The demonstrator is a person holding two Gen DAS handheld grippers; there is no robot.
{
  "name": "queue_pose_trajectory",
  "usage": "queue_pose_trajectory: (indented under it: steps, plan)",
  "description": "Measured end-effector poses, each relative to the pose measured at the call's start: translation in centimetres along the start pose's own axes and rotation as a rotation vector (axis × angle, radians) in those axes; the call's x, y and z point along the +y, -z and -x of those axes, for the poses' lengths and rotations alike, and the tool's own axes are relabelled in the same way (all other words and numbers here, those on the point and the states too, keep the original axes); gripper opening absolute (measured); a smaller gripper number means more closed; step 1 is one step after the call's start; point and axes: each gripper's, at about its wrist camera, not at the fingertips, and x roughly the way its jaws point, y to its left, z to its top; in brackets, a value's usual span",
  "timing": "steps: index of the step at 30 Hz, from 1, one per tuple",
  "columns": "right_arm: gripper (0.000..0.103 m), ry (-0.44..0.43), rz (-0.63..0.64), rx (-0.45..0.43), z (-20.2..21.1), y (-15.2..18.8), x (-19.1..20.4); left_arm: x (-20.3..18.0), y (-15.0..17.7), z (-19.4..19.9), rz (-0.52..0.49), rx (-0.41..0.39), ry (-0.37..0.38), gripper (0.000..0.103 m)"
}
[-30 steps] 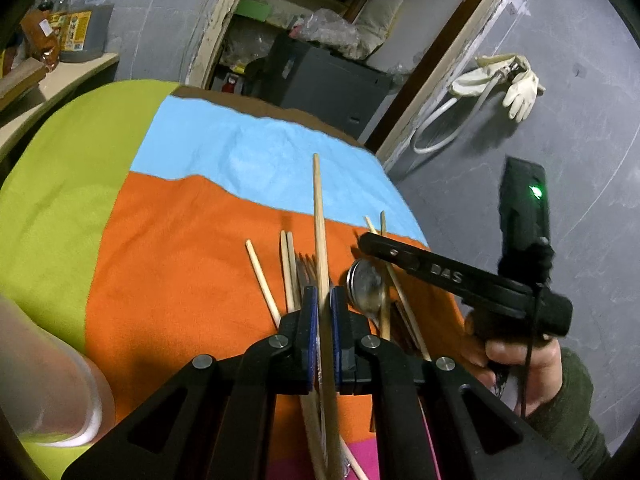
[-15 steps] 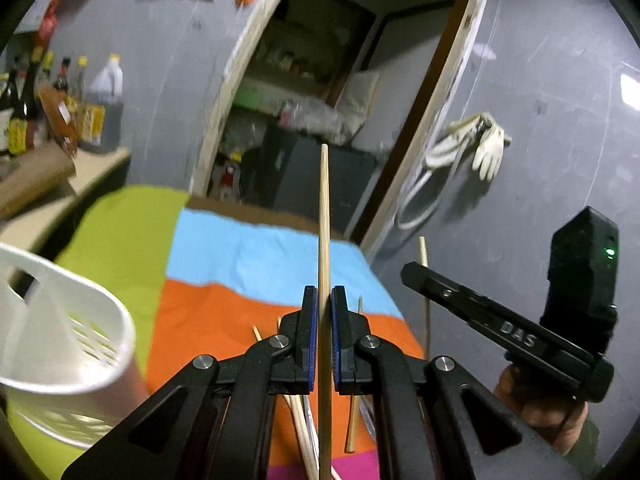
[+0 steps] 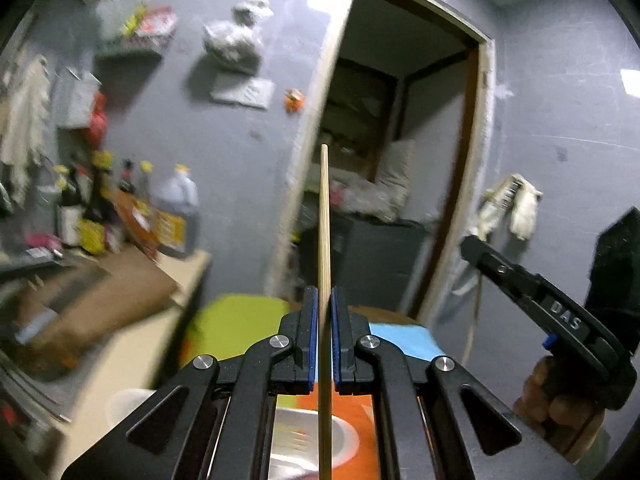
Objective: Organize utensils
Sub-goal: 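Lift both chopsticks and carry them over the white basket with both tools, then open both tools to drop the chopsticks into the white basket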
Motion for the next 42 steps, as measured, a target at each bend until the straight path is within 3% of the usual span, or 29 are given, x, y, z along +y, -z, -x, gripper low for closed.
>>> queue_pose_trajectory:
  steps: [5, 12, 18, 30, 34, 36, 38, 42]
  plan:
    - [0.003, -0.037, 0.005, -0.076, -3.0, 0.5, 3.8, 4.8, -1.0, 1.0, 0.022, -0.058, -0.091, 0.004]
    - [0.003, -0.023, 0.055, -0.125, -5.4, 2.5, 5.9, 10.5, -0.3, 1.1, 0.067, -0.116, -0.179, 0.004]
    - [0.003, -0.007, 0.088, -0.07, -6.8, 4.9, 5.6, 11.1, 1.5, -0.1, 0.086, -0.085, -0.17, 0.004]
    - [0.004, -0.011, 0.126, 0.082, -6.6, 8.6, 4.8, 9.6, 4.4, -2.3, 0.076, 0.092, -0.097, 0.004]
    - [0.012, -0.004, 0.119, 0.129, -6.2, 9.4, 4.4, 9.2, 5.0, -1.9, 0.088, 0.12, -0.077, 0.006]
    - [0.024, -0.01, 0.109, 0.137, -5.9, 9.4, 4.2, 9.1, 5.1, -1.6, 0.096, 0.127, -0.068, 0.015]
    - [0.026, -0.019, 0.109, 0.136, -5.4, 9.2, 4.0, 8.8, 5.2, -1.0, 0.11, 0.11, -0.053, 0.041]
    - [0.033, -0.008, 0.12, 0.127, -4.4, 8.3, 3.5, 7.9, 4.9, -0.1, 0.09, 0.075, -0.053, 0.041]
